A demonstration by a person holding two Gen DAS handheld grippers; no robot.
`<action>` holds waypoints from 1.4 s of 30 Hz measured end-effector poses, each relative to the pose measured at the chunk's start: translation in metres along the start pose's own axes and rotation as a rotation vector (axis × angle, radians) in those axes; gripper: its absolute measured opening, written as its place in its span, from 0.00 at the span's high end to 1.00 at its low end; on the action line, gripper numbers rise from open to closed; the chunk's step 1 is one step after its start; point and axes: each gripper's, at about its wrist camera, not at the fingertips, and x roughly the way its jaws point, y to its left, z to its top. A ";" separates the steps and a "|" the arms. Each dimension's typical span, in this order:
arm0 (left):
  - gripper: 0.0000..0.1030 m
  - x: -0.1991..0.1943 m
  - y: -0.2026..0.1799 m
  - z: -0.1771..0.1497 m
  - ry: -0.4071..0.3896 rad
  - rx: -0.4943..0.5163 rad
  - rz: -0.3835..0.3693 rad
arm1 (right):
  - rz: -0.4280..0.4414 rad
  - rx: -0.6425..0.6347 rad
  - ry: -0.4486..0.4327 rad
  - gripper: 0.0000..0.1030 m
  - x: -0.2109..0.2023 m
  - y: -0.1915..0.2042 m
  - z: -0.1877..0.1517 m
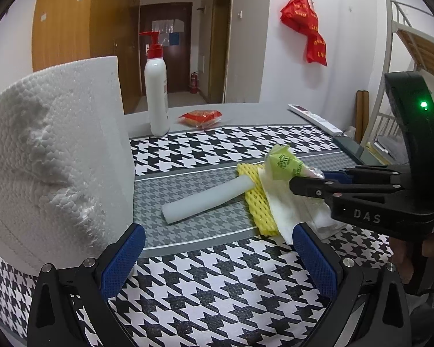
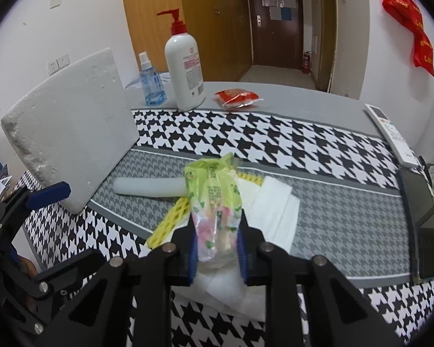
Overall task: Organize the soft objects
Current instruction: 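Close the right gripper on the green-wrapped packet, then lift the green packet with the right gripper while the left gripper approaches the paper towels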
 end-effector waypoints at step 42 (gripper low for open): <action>0.05 0.026 -0.084 0.015 0.048 0.133 -0.137 | -0.143 0.212 -0.142 0.75 -0.105 -0.064 -0.055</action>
